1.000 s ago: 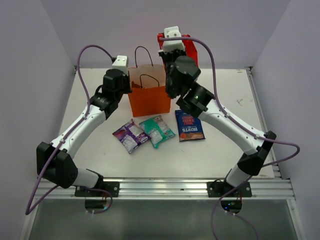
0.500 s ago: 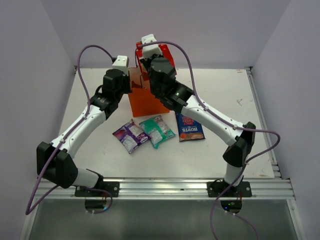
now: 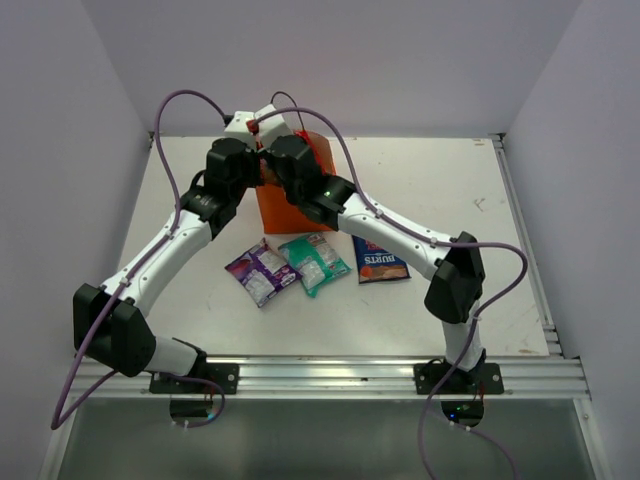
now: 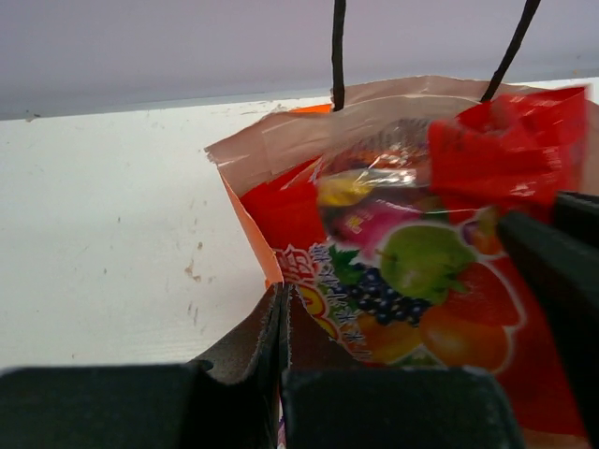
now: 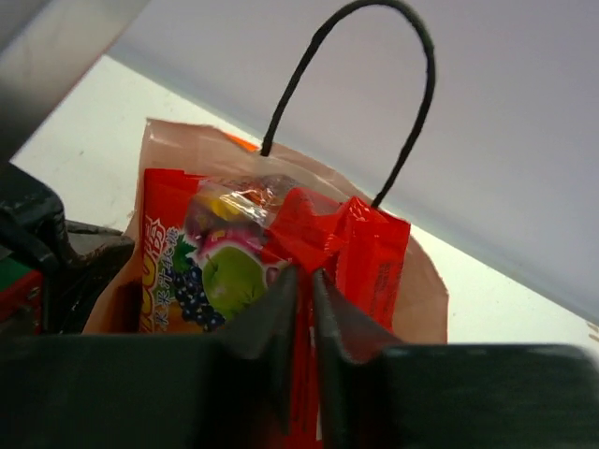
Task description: Place the snacks into the paper bag
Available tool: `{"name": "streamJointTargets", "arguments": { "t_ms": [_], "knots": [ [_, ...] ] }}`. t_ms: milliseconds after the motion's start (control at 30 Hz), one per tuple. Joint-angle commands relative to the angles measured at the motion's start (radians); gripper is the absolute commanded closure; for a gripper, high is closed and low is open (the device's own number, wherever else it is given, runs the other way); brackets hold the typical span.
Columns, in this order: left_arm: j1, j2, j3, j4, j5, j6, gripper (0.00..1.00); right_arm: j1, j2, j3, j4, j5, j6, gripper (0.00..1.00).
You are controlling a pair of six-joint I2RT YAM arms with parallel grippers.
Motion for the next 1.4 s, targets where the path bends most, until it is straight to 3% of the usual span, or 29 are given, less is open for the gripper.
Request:
{"name": "streamJointTargets", "arguments": {
  "t_ms": [0,33,67,200,500,633,733,967,1367],
  "knots": [
    [-0.004,-0.021,-0.007,0.017,-0.004,0.025,1.00,-0.001,0.017,0.098,0.002,-0.047,0.017,0.78],
    [-0.004,-0.021,-0.007,0.016,-0.006,0.024,1.00,0.001,0.024,0.102,-0.004,-0.039,0.020,0.66],
    [-0.004,-0.021,-0.007,0.017,-0.006,0.025,1.00,-0.001,0.023,0.100,-0.006,-0.038,0.020,0.44],
    [-0.004,-0.021,-0.007,0.016,-0.012,0.025,1.00,0.001,-0.020,0.094,0.013,-0.021,0.002,0.32],
    [-0.004,-0.013,-0.010,0.014,-0.015,0.024,1.00,0.005,-0.293,-0.021,-0.064,0.015,-0.004,0.30],
    [-0.004,-0.001,-0.008,0.019,-0.017,0.024,1.00,0.016,-0.501,-0.286,-0.101,-0.010,0.146,0.26],
    [-0.004,0.016,-0.005,0.025,-0.010,0.019,1.00,0.016,-0.568,-0.534,-0.095,0.005,0.261,0.24],
    [-0.004,0.028,-0.010,0.036,0.002,0.008,1.00,-0.011,-0.520,-0.832,-0.096,0.010,0.444,0.23],
    [-0.004,0.019,-0.022,0.036,-0.010,0.018,1.00,-0.146,-0.243,-0.879,-0.101,-0.051,0.632,0.24]
  ]
}}
